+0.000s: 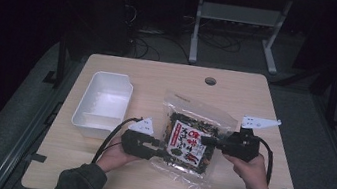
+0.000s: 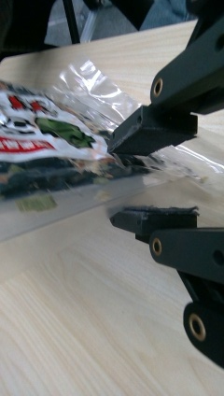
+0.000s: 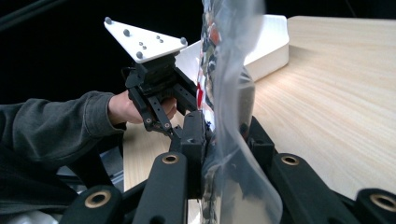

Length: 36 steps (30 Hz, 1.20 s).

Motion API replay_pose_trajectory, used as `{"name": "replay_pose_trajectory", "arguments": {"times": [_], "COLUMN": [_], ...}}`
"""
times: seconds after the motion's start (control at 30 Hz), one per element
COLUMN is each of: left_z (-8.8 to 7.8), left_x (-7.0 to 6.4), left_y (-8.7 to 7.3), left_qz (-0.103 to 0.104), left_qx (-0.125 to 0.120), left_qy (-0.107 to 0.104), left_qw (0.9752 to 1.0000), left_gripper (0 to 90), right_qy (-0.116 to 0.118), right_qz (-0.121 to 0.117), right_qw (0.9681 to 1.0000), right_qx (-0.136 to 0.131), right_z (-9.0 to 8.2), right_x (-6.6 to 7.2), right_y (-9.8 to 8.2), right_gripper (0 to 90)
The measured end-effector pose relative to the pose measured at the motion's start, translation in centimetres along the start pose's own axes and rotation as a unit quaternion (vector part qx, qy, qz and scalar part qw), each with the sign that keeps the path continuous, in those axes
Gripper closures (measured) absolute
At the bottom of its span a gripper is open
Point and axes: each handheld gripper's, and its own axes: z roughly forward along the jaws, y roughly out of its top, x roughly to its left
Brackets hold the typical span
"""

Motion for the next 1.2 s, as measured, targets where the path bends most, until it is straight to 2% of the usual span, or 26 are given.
{"name": "replay_pose_trajectory", "arguments": {"times": [0.13, 0.27, 0.33, 0.57, 0.6, 0.73, 1.03, 1.2], "left_z": [-0.9, -1.5, -2.1, -3.0, -3.1, -3.5, -4.6, -5.2], "left_x": [0.0, -0.2, -0.5, -1.2, -1.3, -1.8, -2.7, -3.0], "left_y": [-0.2, -0.4, -0.7, -1.7, -1.9, -2.7, -3.8, -4.3], "left_qz": [-0.004, -0.002, 0.004, 0.013, 0.015, 0.022, 0.035, 0.033], "left_qx": [-0.005, -0.005, 0.000, 0.017, 0.020, 0.031, 0.044, 0.048], "left_qy": [0.014, 0.020, 0.028, 0.044, 0.047, 0.056, 0.066, 0.068], "left_qw": [0.9999, 0.9998, 0.9996, 0.9988, 0.9986, 0.9977, 0.9962, 0.9960], "left_gripper": [56.0, 54.4, 53.7, 49.9, 49.3, 45.9, 41.1, 40.6], "right_qy": [-0.020, -0.029, -0.044, -0.071, -0.084, -0.107, -0.139, -0.153], "right_qz": [-0.006, -0.005, -0.005, 0.000, -0.001, 0.000, -0.007, -0.005], "right_qw": [0.9998, 0.9996, 0.9990, 0.9974, 0.9964, 0.9941, 0.9900, 0.9878], "right_qx": [0.006, 0.002, -0.003, -0.011, -0.011, -0.013, -0.019, -0.027], "right_z": [-0.3, -0.6, -0.7, -0.7, -0.6, -0.3, 1.1, 2.0], "right_x": [1.0, 1.2, 1.3, 1.4, 1.4, 1.6, 2.2, 2.2], "right_y": [0.6, 0.8, 1.0, 1.7, 2.1, 3.0, 5.4, 6.4], "right_gripper": [74.7, 74.9, 74.9, 74.9, 74.9, 74.9, 74.9, 74.9]}}
